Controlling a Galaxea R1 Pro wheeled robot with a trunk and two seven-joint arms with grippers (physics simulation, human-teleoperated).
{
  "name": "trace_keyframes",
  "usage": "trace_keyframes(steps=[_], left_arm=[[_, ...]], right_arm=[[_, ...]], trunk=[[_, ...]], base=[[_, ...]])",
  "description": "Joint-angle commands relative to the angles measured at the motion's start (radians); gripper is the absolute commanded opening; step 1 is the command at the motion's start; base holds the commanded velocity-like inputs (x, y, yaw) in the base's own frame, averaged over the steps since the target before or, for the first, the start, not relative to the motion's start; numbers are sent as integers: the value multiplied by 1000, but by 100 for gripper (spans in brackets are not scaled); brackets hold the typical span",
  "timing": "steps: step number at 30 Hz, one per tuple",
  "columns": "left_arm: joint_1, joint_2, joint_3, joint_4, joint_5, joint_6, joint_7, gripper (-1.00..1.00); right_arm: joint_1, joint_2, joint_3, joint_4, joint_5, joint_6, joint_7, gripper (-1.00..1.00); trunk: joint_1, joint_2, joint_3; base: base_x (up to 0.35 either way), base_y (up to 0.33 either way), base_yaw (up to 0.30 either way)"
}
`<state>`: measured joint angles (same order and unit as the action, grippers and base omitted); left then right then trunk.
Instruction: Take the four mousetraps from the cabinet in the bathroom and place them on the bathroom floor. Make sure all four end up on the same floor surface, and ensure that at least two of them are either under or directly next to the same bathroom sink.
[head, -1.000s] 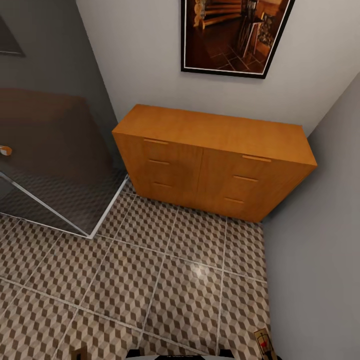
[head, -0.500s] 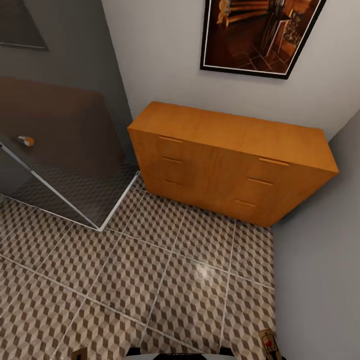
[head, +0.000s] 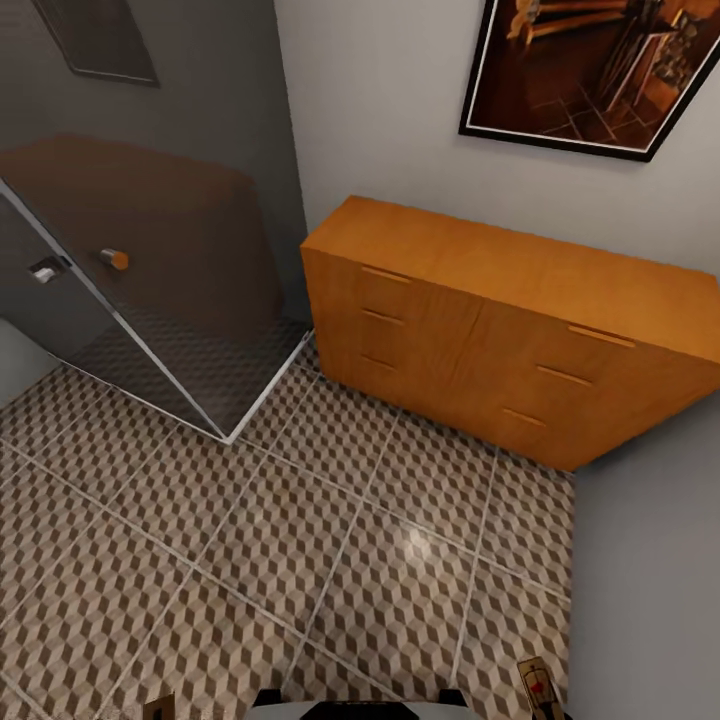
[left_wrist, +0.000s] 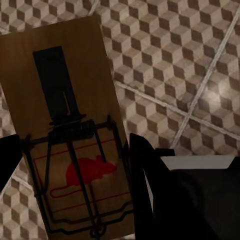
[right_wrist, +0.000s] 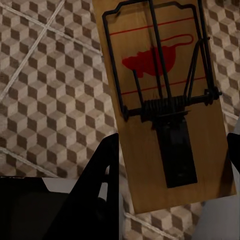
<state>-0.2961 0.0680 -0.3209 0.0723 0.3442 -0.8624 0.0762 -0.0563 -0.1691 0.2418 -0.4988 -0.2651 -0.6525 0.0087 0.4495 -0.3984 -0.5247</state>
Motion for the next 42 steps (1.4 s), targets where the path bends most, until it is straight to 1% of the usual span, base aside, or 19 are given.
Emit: trace_keyframes(steps=[1,10,28,31,42], left_arm=[[-1,-1,-9,3,-4,-4,8,-100],[-1,-1,-9,4,-4,-4,8,-100],[-1,-1,-8,3,-4,-4,8,-100],[-1,-1,-8,3,-4,-4,8,-100],[-1,-1,-8,3,-4,-4,8,-100]], right_arm=[[0,-1,7,0,-13,-4,4,-100],[0,-1,7,0,-14,-5,4,-100],[0,-1,7,0,-14,-6,2,-100],[0,-1,7,0,-14,-6,2,-100],[0,-1,7,-1,-14,-6,2,-100]], trunk=[[0,-2,-2],[0,-2,-10],[0,-2,-11],[0,-2,-11],[0,-2,-16]], base=[[0,0,238],[0,0,203],[0,8,10],[0,185,66],[0,249,190]])
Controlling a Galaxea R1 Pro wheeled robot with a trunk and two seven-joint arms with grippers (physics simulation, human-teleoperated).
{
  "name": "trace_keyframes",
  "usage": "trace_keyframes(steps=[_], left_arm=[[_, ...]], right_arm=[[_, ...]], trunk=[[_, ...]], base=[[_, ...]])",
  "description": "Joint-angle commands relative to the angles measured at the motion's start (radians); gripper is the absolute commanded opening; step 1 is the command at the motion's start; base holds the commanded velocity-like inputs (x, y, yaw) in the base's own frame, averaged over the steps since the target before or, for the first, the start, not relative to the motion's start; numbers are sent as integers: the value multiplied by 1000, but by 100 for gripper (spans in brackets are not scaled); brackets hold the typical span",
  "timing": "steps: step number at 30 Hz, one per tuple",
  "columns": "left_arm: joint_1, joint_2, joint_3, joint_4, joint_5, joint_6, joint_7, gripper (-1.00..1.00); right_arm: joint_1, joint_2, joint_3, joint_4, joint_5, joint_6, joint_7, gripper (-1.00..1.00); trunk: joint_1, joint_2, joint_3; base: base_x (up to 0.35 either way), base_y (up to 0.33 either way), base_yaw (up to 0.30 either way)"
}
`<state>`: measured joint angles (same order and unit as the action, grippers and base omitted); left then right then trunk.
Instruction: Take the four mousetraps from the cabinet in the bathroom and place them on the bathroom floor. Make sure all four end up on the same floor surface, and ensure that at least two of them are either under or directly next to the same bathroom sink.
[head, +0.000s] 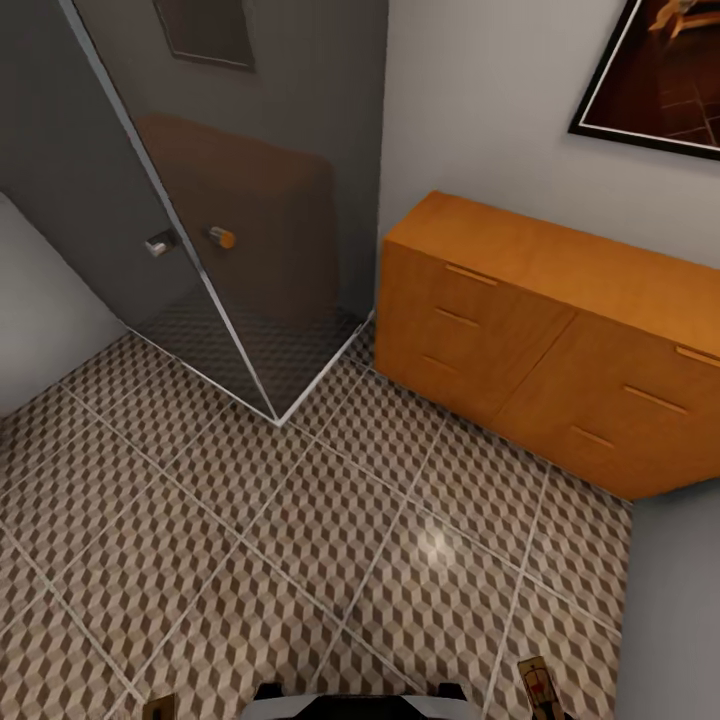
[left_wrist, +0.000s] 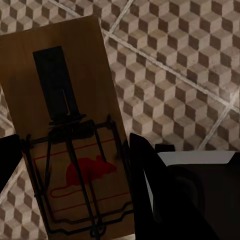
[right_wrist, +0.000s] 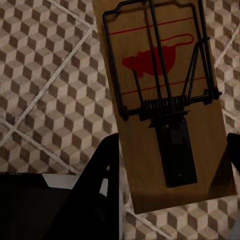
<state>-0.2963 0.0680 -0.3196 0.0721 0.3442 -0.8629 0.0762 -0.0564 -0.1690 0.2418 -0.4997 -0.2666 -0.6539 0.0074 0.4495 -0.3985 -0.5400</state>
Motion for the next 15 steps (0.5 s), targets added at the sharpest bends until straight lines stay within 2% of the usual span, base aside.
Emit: trace_keyframes(steps=[1,15], left_arm=[[-1,-1,-9,3,-4,-4,8,-100],[-1,-1,-9,3,-3,0,9,-100]], right_arm=[[0,-1,7,0,-13,-4,3,-100],[0,0,7,1,-13,-4,1,-100]], trunk=[[1,-2,-1],[1,-2,17]], base=[[0,237,54],[-58,257,23]])
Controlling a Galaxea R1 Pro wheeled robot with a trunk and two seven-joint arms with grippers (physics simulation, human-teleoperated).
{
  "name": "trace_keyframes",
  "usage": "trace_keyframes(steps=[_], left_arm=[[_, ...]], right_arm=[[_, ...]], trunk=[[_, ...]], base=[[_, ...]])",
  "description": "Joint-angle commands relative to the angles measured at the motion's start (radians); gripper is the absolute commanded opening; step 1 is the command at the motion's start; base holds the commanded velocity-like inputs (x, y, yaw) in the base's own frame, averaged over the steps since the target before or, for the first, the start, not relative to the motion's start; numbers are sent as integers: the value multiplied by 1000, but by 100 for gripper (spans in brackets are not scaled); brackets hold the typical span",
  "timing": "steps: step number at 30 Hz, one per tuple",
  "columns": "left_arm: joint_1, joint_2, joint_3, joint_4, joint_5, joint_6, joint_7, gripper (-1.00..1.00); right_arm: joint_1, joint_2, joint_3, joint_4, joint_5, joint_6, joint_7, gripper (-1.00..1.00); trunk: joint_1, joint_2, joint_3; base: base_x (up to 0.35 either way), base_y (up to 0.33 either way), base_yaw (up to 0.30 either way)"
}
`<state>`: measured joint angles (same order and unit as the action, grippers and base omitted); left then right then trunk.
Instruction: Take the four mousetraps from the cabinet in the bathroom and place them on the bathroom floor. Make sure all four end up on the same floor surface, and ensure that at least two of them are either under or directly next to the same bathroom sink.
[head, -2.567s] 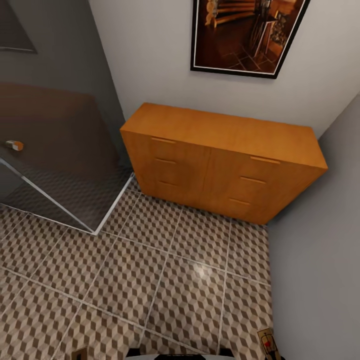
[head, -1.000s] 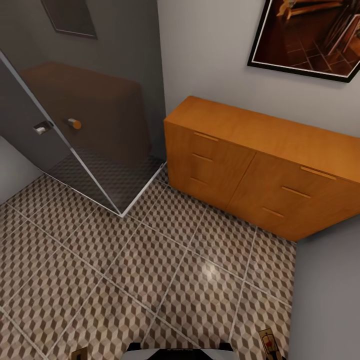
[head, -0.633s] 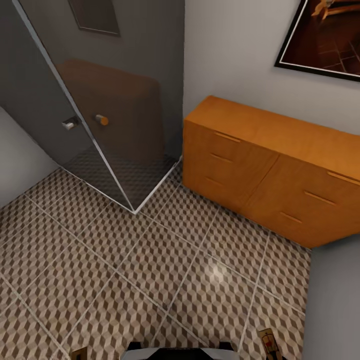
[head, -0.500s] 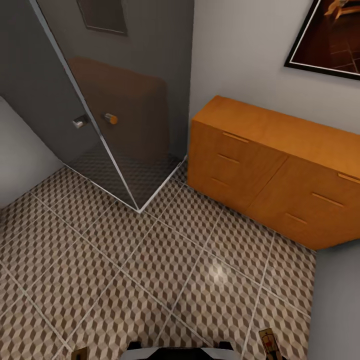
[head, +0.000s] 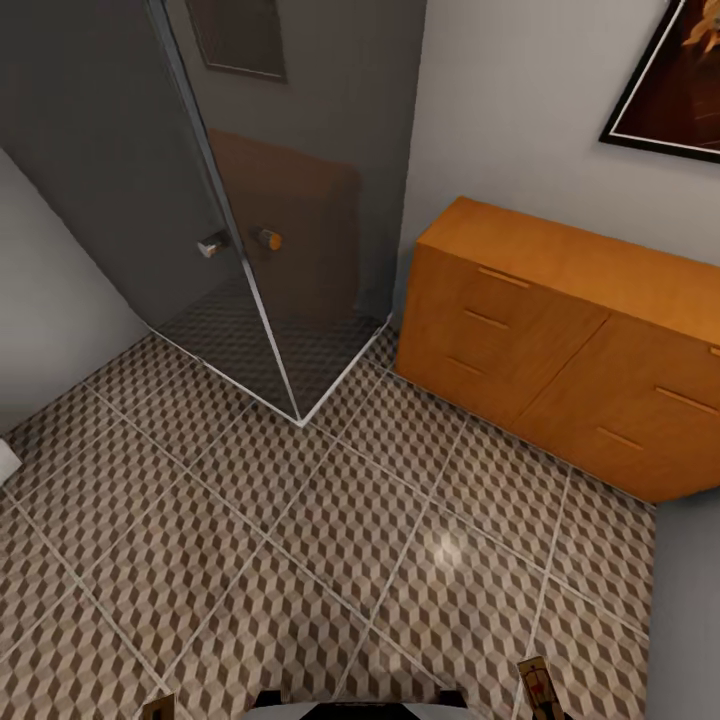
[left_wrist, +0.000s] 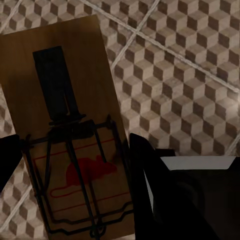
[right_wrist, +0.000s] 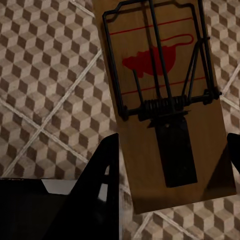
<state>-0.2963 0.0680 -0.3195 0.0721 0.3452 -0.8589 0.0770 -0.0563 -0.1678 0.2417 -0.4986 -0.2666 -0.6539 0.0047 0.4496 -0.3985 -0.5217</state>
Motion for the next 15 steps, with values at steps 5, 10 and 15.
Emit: trace_keyframes(steps=[5,10,15], left_arm=[[-1,-1,-9,3,-4,10,9,-100],[-1,-1,-9,3,-3,13,9,-100],[-1,-1,-9,3,-3,14,9,-100]], right_arm=[[0,-1,7,0,-13,-4,-24,-100],[0,0,7,1,-13,-4,-58,-100],[0,1,7,2,-13,-3,-60,-100]], trunk=[[0,-1,6],[0,-1,13],[0,-1,19]], base=[[-19,213,133],[-2,254,202],[0,278,216]])
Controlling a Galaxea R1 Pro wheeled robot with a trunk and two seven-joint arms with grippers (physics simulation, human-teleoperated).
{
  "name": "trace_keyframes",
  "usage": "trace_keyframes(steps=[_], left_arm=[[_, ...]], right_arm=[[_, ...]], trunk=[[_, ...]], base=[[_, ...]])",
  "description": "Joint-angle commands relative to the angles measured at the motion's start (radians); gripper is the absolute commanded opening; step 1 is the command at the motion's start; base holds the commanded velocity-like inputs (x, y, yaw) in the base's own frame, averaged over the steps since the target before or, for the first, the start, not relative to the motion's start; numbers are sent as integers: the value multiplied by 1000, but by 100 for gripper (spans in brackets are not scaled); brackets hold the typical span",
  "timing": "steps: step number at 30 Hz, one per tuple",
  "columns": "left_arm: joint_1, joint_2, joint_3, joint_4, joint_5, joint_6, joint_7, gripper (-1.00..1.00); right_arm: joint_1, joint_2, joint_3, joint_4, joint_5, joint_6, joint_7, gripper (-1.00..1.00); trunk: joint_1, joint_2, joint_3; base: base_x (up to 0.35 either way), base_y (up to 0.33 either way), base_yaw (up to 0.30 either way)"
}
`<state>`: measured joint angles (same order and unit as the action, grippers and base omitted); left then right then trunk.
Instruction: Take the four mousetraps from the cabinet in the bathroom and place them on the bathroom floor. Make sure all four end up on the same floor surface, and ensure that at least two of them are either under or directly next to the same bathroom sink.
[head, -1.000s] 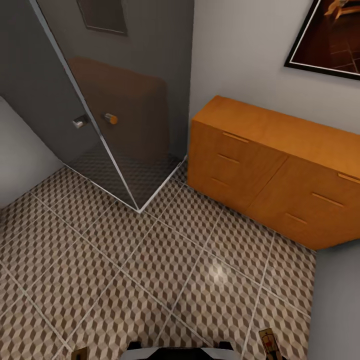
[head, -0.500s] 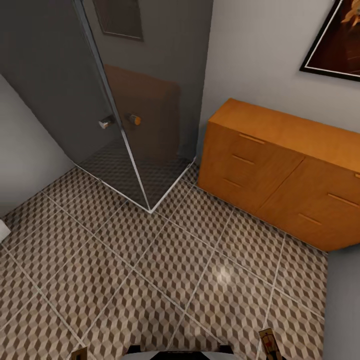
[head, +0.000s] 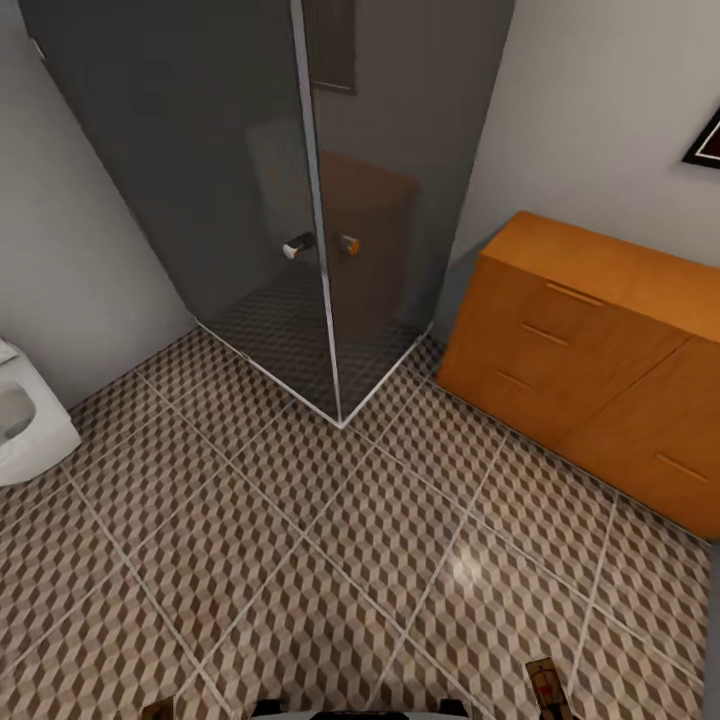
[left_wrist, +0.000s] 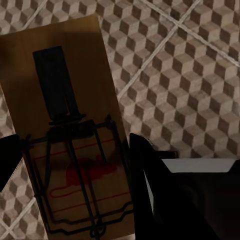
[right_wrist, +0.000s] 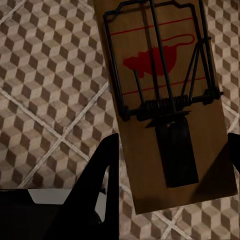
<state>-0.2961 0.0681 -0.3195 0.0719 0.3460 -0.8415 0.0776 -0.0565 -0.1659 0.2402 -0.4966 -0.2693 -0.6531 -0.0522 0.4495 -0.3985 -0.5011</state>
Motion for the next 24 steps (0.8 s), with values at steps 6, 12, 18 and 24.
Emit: trace_keyframes(steps=[6,12,18,24], left_arm=[[-1,-1,-9,3,-4,-4,8,-100],[-1,-1,-9,3,-4,-4,8,-100],[-1,-1,-9,3,-4,-4,8,-100],[-1,-1,-9,3,-4,-4,8,-100]], right_arm=[[0,-1,8,0,-9,-3,-3,-100],[0,-1,8,0,-10,-3,-3,-100],[0,-1,8,0,-10,-3,-3,-100],[0,-1,8,0,-10,-3,-3,-100]], trunk=[[1,-2,6],[1,-2,14],[1,-2,21],[1,-2,28]], base=[[0,263,218],[0,184,219],[0,99,219],[0,9,221]])
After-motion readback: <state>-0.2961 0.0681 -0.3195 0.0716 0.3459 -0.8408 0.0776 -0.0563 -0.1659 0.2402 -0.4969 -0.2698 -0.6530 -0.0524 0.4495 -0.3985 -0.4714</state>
